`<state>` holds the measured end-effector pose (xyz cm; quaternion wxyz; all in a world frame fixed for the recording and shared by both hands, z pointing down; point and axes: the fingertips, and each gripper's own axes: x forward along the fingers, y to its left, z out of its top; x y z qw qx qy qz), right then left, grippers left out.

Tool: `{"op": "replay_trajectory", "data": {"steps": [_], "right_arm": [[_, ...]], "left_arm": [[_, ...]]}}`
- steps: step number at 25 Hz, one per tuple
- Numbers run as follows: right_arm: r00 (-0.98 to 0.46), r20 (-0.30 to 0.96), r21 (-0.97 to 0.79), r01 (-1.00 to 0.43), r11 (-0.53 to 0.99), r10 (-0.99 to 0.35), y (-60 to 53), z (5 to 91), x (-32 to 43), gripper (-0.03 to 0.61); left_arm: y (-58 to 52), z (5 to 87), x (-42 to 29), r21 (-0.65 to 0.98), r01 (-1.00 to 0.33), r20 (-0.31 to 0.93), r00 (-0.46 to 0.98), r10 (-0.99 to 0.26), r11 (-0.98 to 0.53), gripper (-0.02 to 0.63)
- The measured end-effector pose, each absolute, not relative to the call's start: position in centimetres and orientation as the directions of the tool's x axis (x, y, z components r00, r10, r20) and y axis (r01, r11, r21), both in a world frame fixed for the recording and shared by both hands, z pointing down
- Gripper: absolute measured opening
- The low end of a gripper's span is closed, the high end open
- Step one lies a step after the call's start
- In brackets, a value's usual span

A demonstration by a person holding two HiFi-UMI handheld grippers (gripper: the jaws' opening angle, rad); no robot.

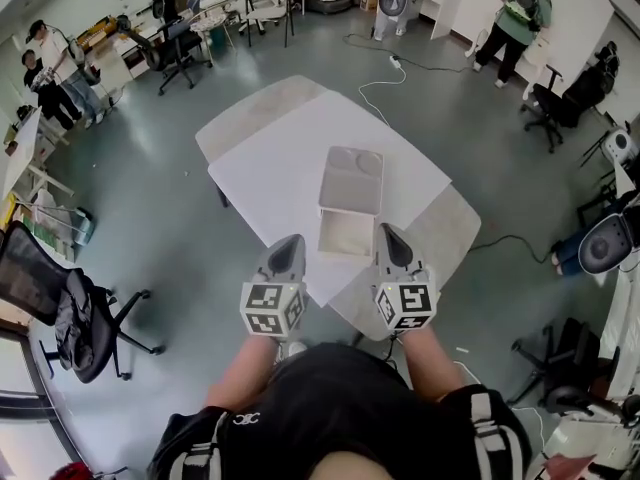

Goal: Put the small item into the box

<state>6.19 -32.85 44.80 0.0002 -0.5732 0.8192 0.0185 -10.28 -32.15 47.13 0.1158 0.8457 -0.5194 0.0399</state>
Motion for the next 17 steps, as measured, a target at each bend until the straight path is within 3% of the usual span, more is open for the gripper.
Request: {"op": "replay_trajectory", "data": {"steps": [17], "right_arm": [[-0.346,-0.02,0.057,-0.937,0.344,-0.938,-32.4,44.8,5.0,0.012]], "left_arm": [[-32.3,46.5,-11.1,0.156,-0.88,0.153,0.47,-0.869,-0.448,0.005]]}}
